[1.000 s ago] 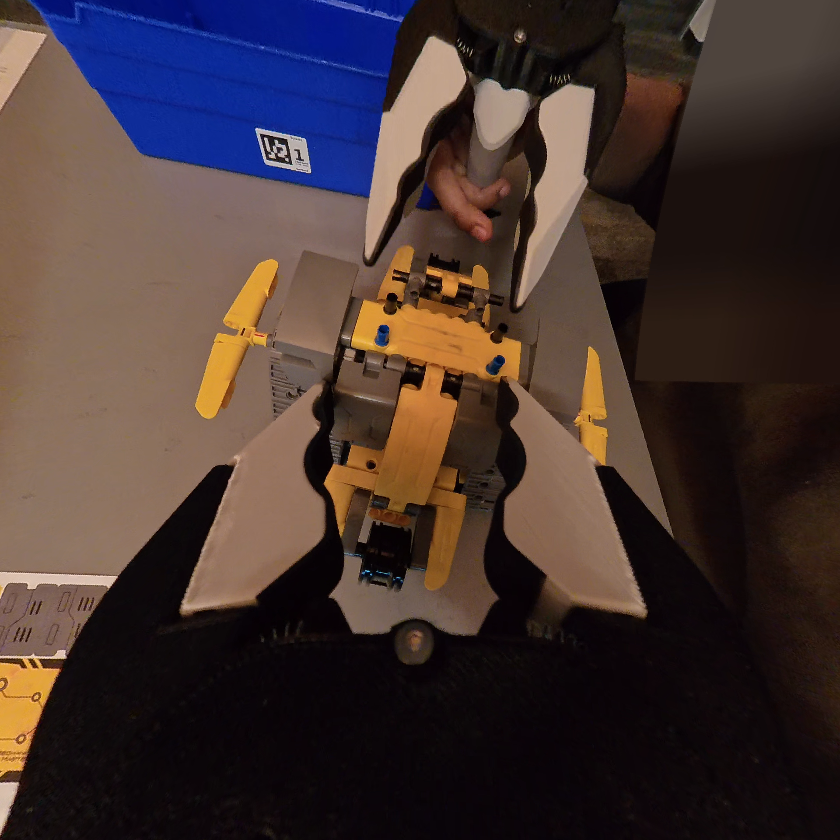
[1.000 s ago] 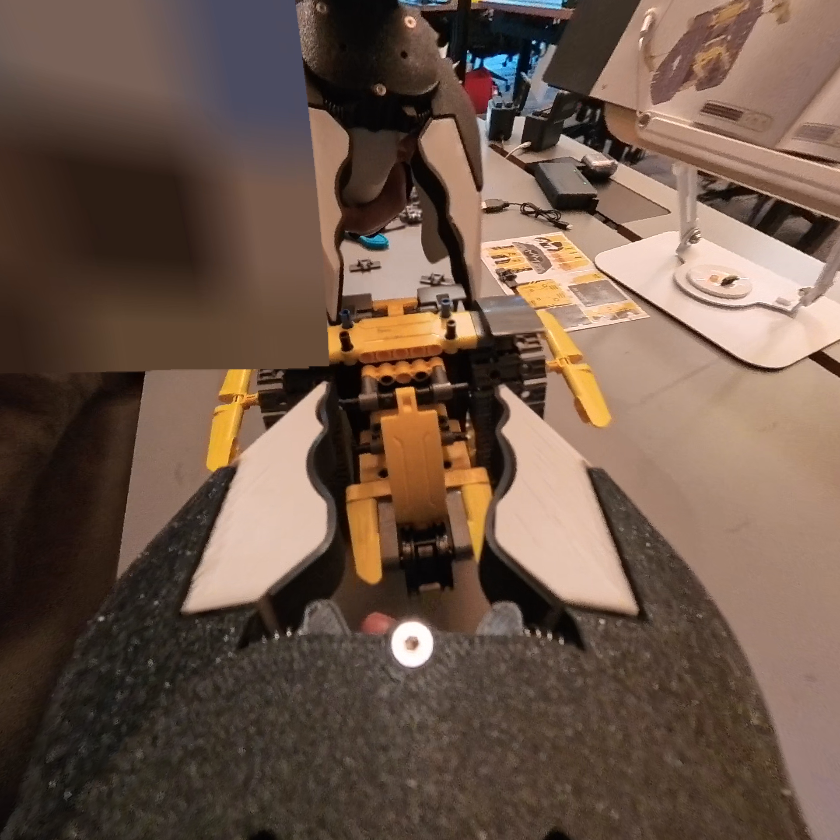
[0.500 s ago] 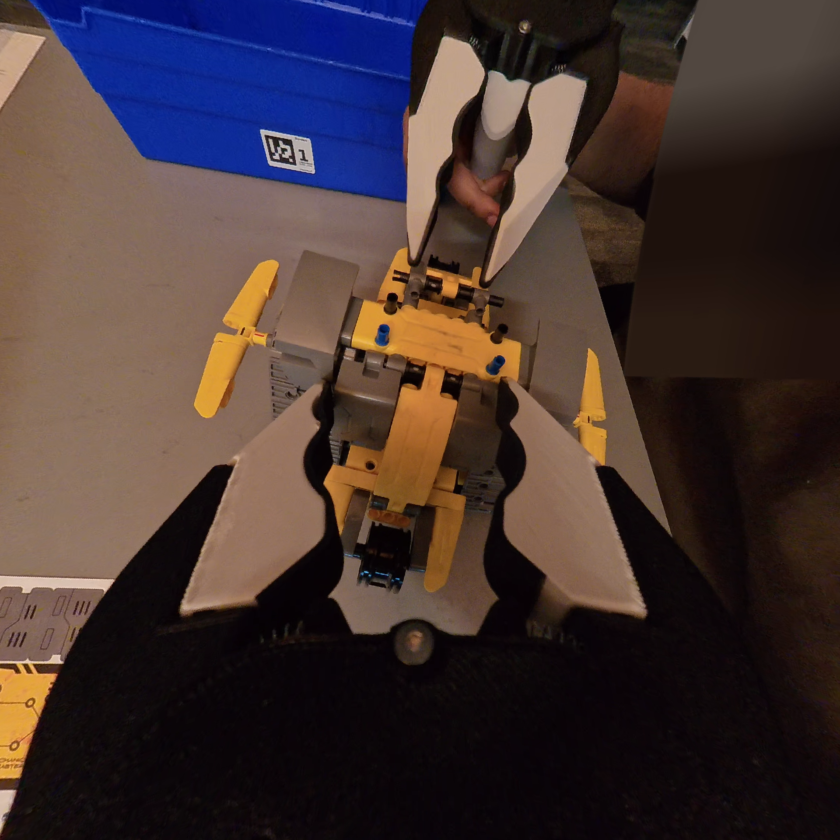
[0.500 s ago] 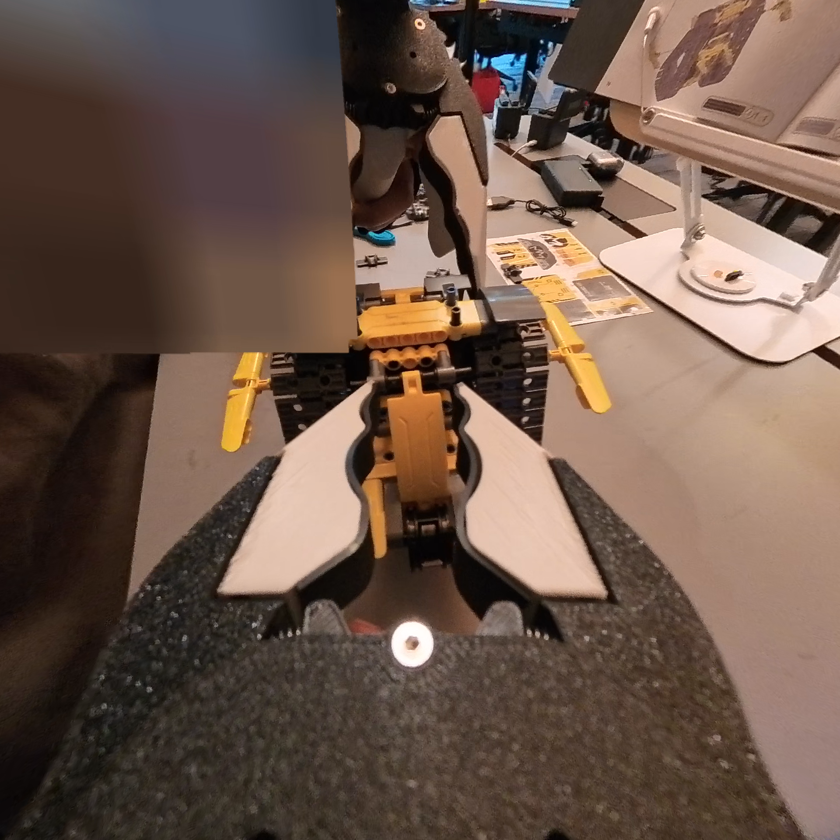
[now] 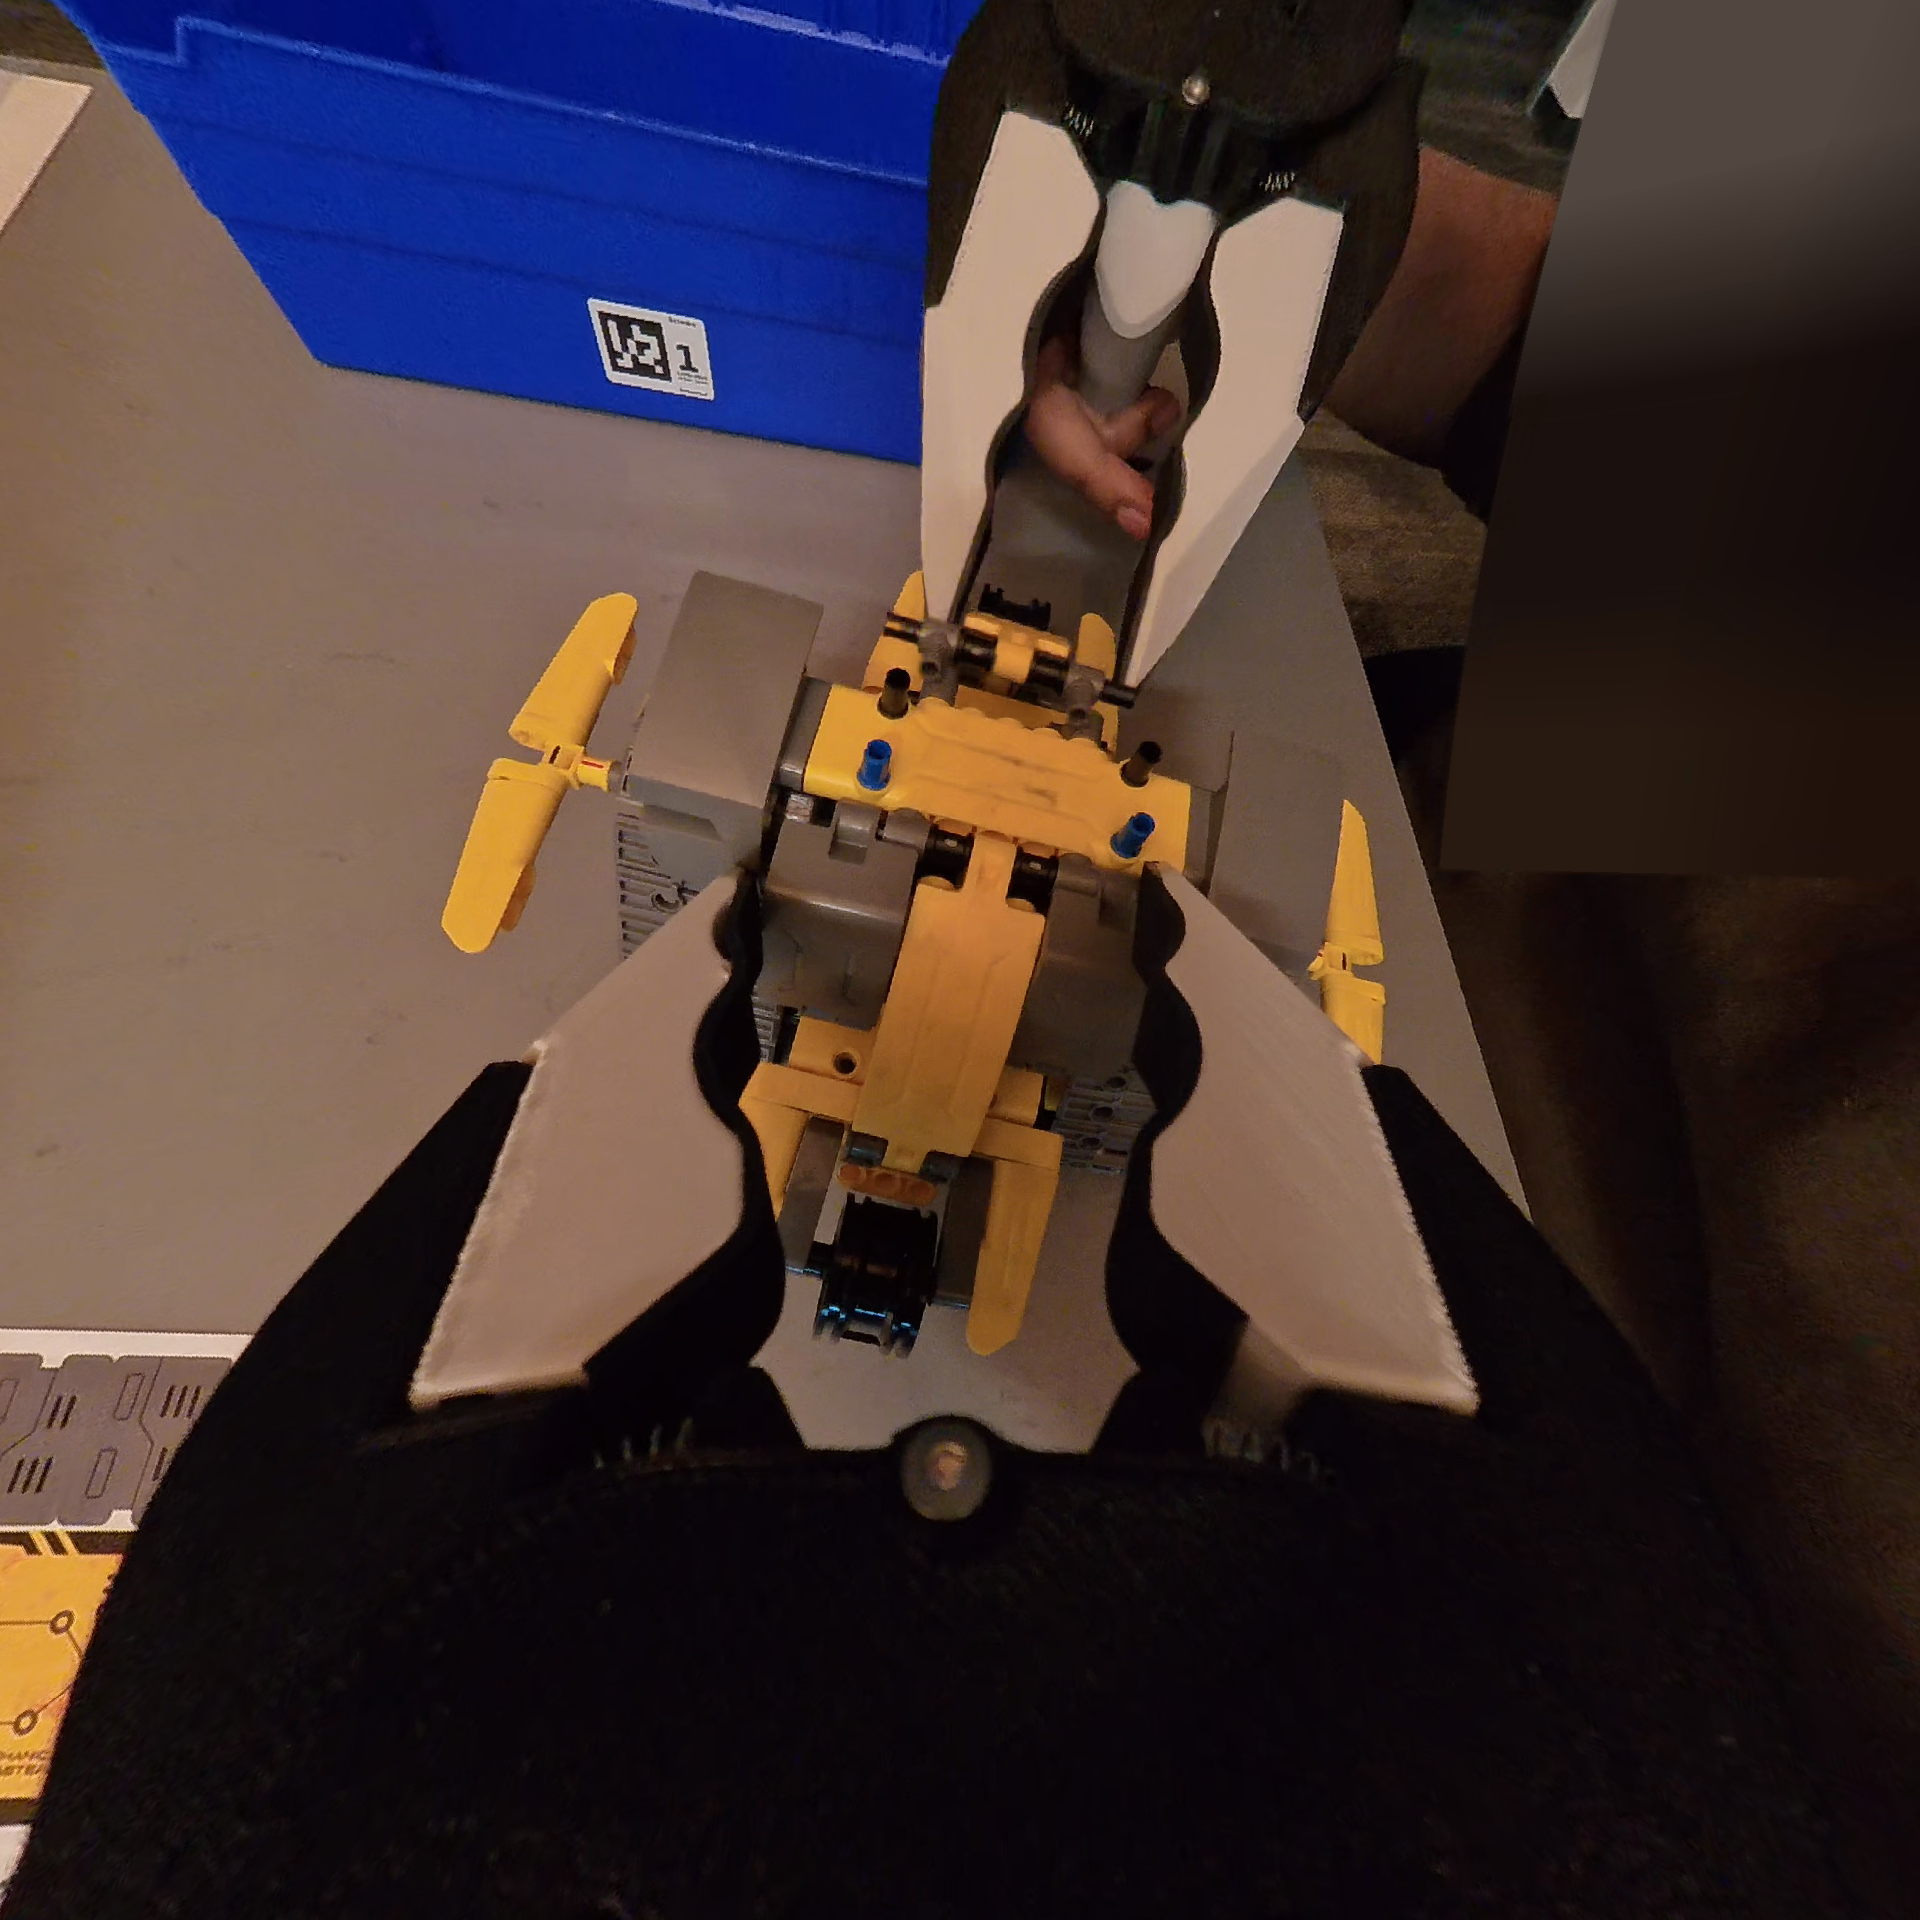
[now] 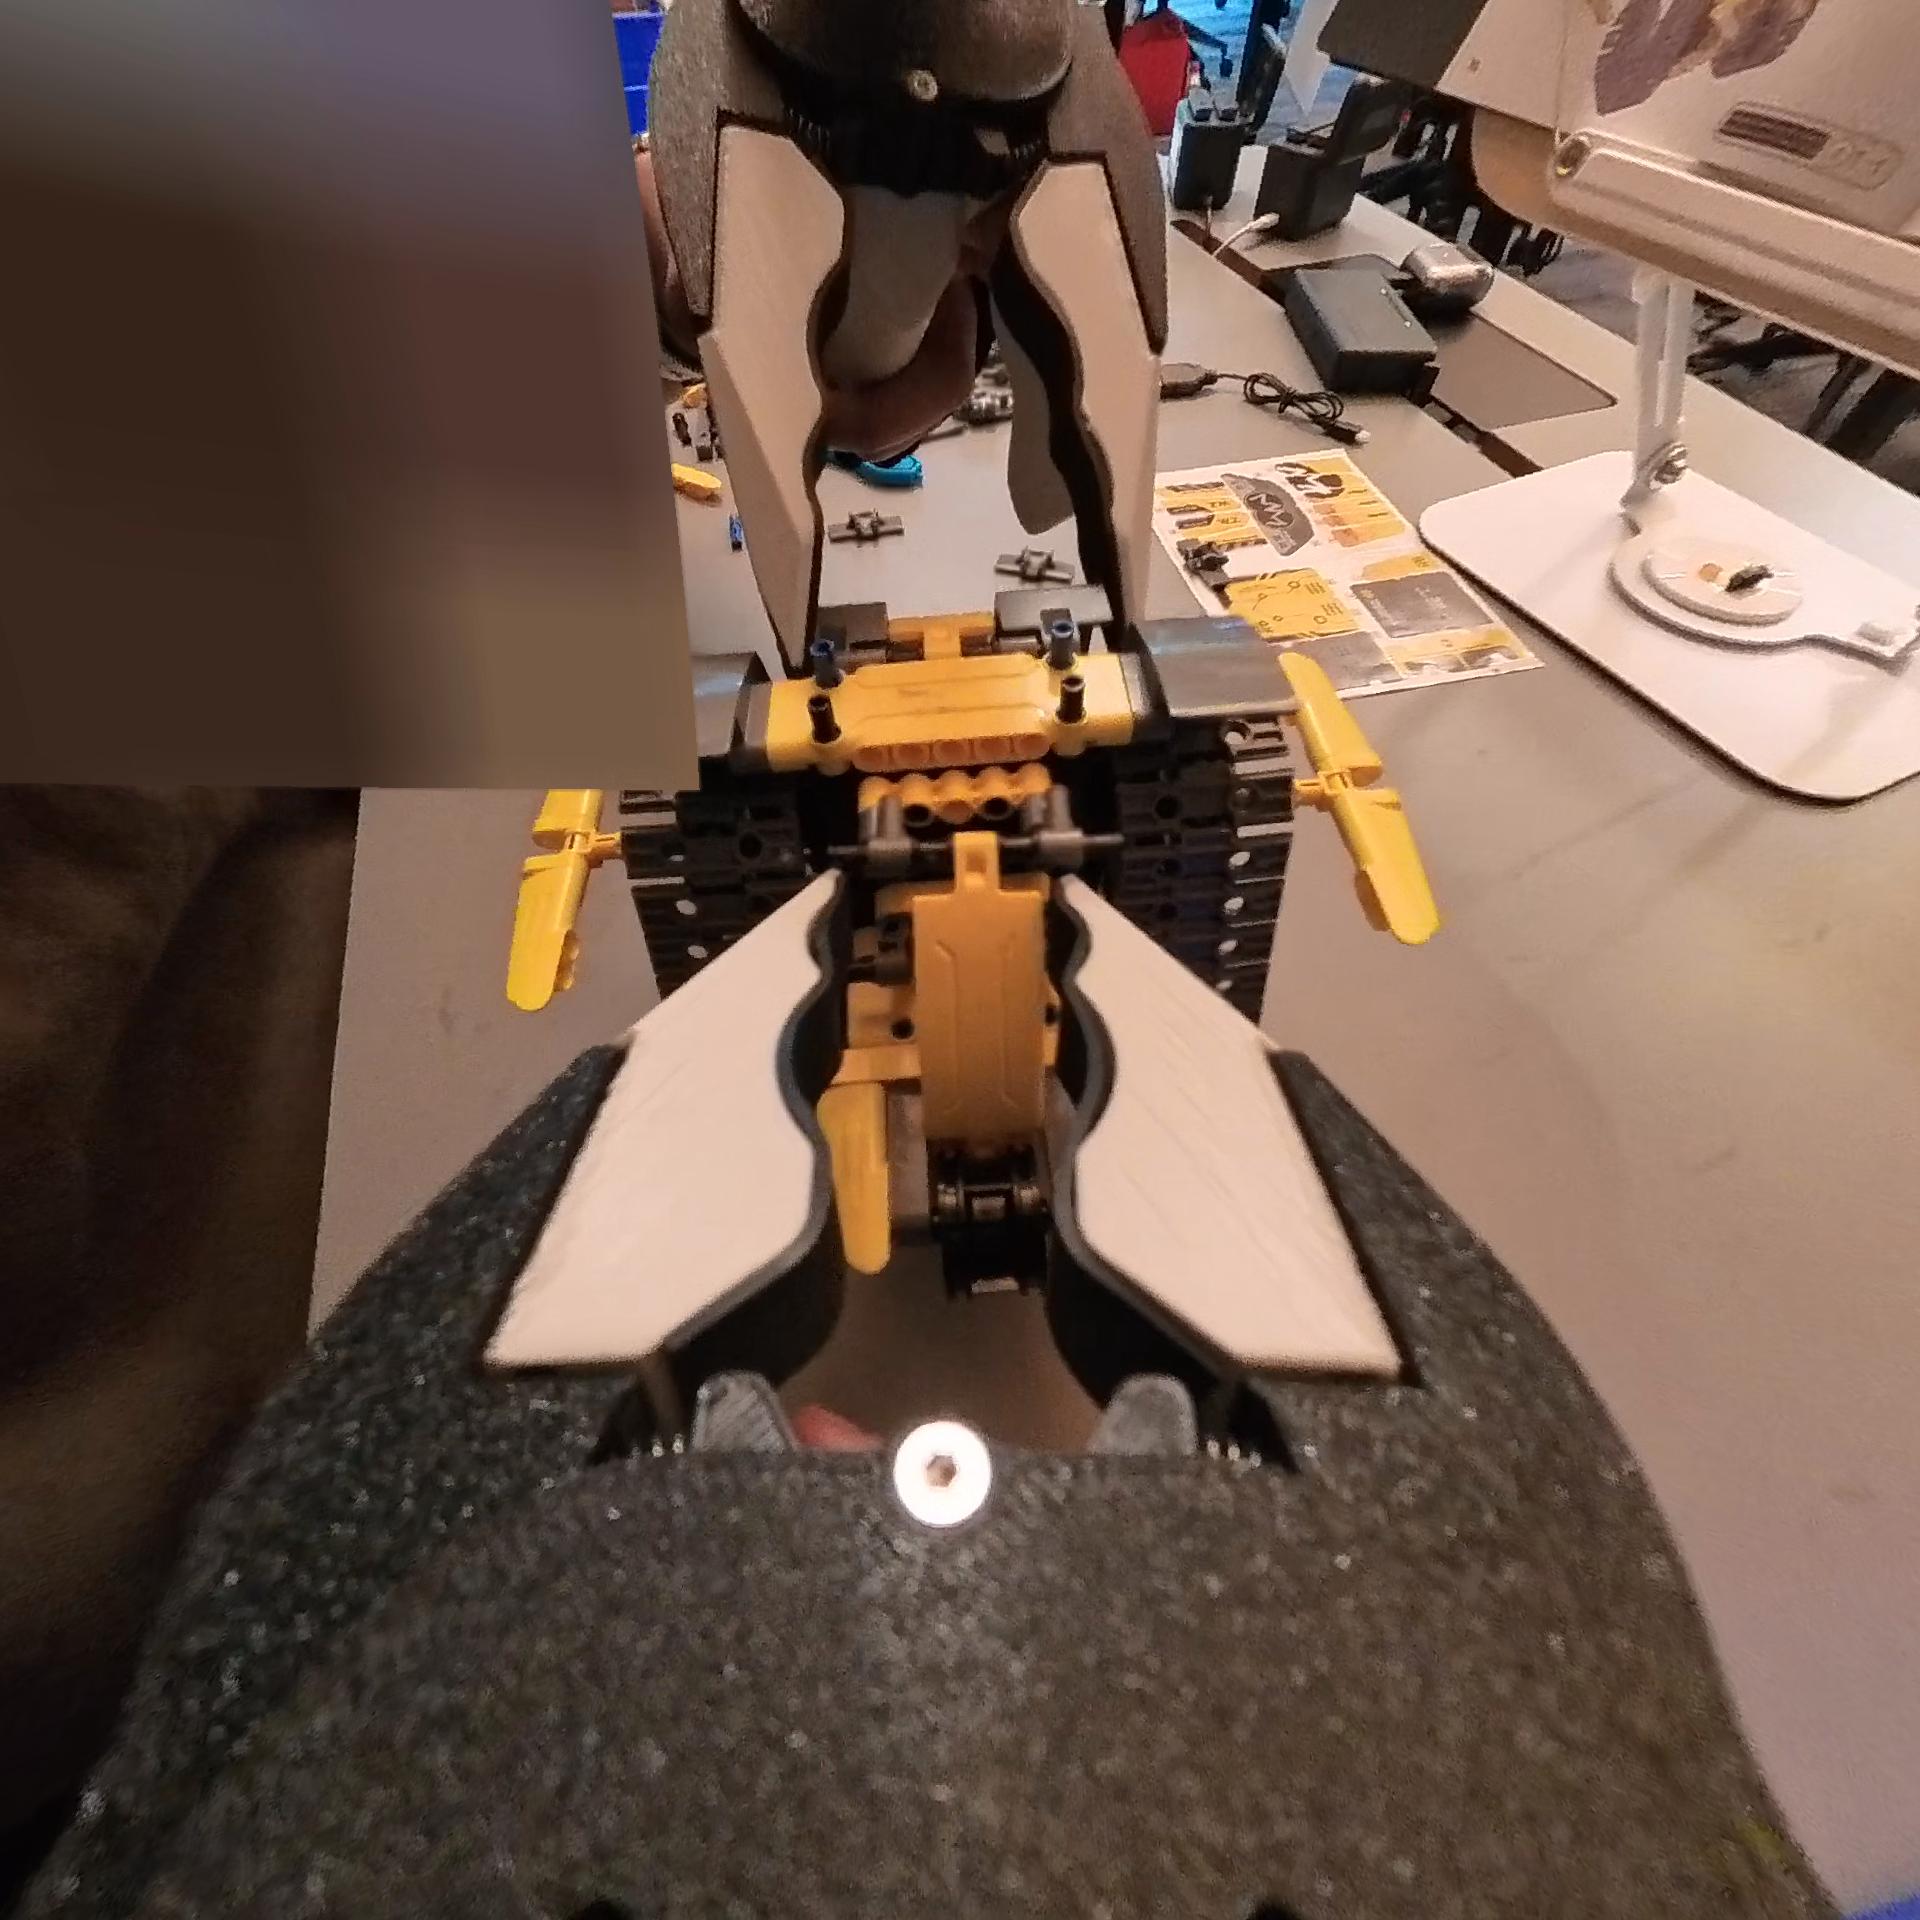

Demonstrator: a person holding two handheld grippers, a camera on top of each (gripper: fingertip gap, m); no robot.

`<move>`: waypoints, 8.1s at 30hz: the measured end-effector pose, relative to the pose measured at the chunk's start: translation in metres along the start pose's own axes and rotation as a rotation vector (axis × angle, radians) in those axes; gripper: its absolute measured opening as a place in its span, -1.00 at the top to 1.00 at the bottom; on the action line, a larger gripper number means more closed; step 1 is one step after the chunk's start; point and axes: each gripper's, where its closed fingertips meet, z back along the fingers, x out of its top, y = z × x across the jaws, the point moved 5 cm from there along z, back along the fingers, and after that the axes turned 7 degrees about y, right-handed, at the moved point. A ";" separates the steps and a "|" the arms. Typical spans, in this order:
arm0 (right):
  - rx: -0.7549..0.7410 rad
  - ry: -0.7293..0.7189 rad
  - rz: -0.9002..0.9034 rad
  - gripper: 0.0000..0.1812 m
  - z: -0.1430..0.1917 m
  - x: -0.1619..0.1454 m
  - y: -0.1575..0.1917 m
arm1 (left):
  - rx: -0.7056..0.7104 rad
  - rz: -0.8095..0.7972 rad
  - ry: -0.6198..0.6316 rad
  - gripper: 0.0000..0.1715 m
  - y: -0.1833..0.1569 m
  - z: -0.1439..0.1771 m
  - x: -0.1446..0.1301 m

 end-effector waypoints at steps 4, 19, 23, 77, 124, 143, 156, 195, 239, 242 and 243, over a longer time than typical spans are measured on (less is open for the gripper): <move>0.003 0.012 0.028 0.65 0.000 0.003 0.000 | 0.000 -0.001 0.000 0.18 0.000 0.000 0.000; -0.022 0.219 0.091 0.66 -0.001 0.016 0.002 | -0.001 0.005 -0.001 0.17 0.000 -0.001 0.000; -0.013 0.321 0.097 0.66 -0.004 0.022 0.002 | 0.007 0.002 0.006 0.17 -0.001 -0.001 0.001; 0.083 0.608 0.070 0.74 -0.008 0.031 -0.005 | 0.013 0.001 0.007 0.18 -0.002 -0.002 0.002; 0.081 0.583 0.101 0.74 -0.008 0.038 -0.004 | 0.010 0.002 0.011 0.18 -0.001 -0.002 0.002; 0.046 0.863 0.151 0.69 -0.012 0.021 -0.006 | 0.013 0.002 0.013 0.18 -0.001 -0.002 0.002; 0.037 0.728 0.139 0.73 -0.010 0.030 -0.003 | 0.014 0.000 0.017 0.18 -0.001 -0.002 0.002; 0.011 0.844 0.212 0.73 -0.015 0.036 -0.002 | 0.014 0.001 0.017 0.18 -0.002 -0.002 0.002; -0.034 0.847 0.189 0.54 -0.017 0.034 -0.005 | 0.015 0.001 0.019 0.18 -0.002 -0.002 0.002; -0.043 0.846 0.192 0.46 -0.018 0.029 -0.004 | 0.016 0.001 0.020 0.18 -0.002 -0.002 0.002; -0.055 0.832 0.198 0.46 -0.018 0.029 -0.004 | 0.017 0.001 0.020 0.18 -0.002 -0.002 0.002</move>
